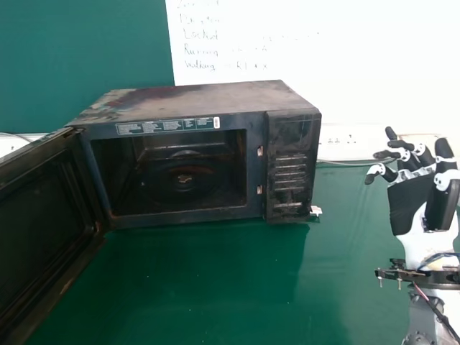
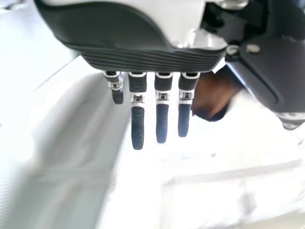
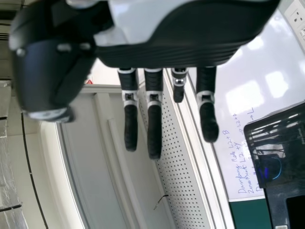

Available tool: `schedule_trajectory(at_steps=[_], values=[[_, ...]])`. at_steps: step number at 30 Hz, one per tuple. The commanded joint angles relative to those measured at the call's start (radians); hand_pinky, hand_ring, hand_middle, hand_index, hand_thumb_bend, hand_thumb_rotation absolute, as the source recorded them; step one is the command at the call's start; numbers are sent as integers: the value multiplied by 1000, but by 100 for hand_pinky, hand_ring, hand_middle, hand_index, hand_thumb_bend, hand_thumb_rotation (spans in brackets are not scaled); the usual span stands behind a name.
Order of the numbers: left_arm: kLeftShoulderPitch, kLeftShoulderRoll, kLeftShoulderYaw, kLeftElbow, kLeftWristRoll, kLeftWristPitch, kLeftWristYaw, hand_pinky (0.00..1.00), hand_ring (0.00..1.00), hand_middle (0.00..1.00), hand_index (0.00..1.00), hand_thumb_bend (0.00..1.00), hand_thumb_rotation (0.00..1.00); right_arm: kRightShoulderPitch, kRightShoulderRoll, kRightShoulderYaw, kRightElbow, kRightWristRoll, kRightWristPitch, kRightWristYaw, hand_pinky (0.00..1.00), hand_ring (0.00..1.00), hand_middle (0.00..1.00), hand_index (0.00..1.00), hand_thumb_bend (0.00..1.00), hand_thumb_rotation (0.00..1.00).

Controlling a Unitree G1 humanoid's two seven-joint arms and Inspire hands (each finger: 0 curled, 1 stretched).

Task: Open the door of oven

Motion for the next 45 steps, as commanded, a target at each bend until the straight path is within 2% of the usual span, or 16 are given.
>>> schedule_trajectory(at_steps=[1,8,18,25,35,39,45], values=[[-38,-23,0,-46,29,-81,138,21,35,41,48,51,8,-7,-16,-4,7,12,8,4,51,63,74,77,100,84],[-4,-24,-79,-55,33,-161,211,20,36,44,48,51,7,-8,-21,-3,2,20,13,8,51,63,75,77,100,83],[33,-19,-133,-46,14,-218,216,21,35,42,48,51,7,-14,-17,4,3,11,7,-1,51,63,75,77,100,85],[72,-33,-178,-67,-4,-214,219,21,37,44,48,51,8,-4,-16,-1,-12,16,9,-6,50,64,76,77,100,85],[128,-4,-197,-96,-66,-173,223,21,37,48,49,51,8,2,-22,3,-35,22,27,-3,52,67,78,77,100,85],[134,-10,-206,-123,-61,-161,257,22,37,47,49,51,8,5,-26,2,-44,29,41,1,53,68,79,78,100,84],[162,-21,-222,-162,-77,-165,231,23,36,40,48,51,8,7,-26,4,-42,28,36,8,54,70,80,78,100,85]])
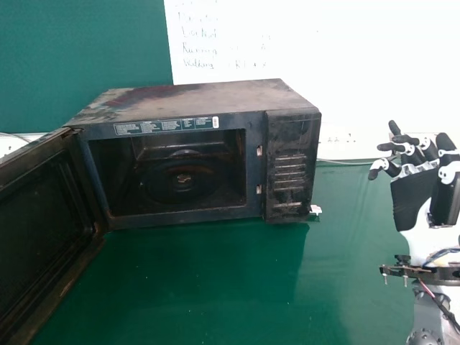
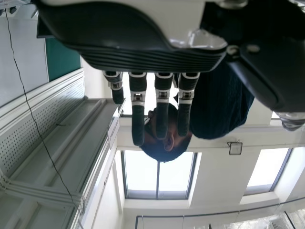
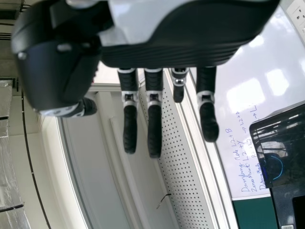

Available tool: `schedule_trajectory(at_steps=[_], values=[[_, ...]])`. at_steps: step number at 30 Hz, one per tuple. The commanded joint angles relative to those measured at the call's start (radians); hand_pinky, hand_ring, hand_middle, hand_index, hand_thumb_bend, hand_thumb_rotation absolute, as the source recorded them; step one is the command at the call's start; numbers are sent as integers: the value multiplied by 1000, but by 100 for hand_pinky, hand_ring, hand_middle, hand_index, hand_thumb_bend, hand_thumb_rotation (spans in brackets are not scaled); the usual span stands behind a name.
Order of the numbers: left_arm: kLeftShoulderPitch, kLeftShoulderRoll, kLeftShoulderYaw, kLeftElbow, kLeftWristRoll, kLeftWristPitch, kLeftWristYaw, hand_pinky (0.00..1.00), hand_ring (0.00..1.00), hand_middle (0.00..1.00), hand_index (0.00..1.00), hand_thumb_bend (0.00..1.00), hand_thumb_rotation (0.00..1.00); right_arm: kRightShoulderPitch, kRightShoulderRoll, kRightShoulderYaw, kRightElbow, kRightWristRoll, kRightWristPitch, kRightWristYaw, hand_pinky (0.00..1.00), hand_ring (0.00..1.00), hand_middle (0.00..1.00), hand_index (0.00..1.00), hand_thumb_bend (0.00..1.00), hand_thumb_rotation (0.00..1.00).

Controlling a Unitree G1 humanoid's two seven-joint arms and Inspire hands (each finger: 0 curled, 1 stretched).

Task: Open the door of oven

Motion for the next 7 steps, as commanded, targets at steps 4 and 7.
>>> schedule_trajectory(at_steps=[4,7], values=[[27,-11,-20,-25,-25,-5,-24,23,37,43,49,51,8,9,-1,5,9,-3,-10,15,54,69,81,79,100,86],[35,-9,-23,-17,-33,-6,-31,22,37,45,49,51,8,9,3,6,12,-6,-16,15,54,69,80,78,100,86]])
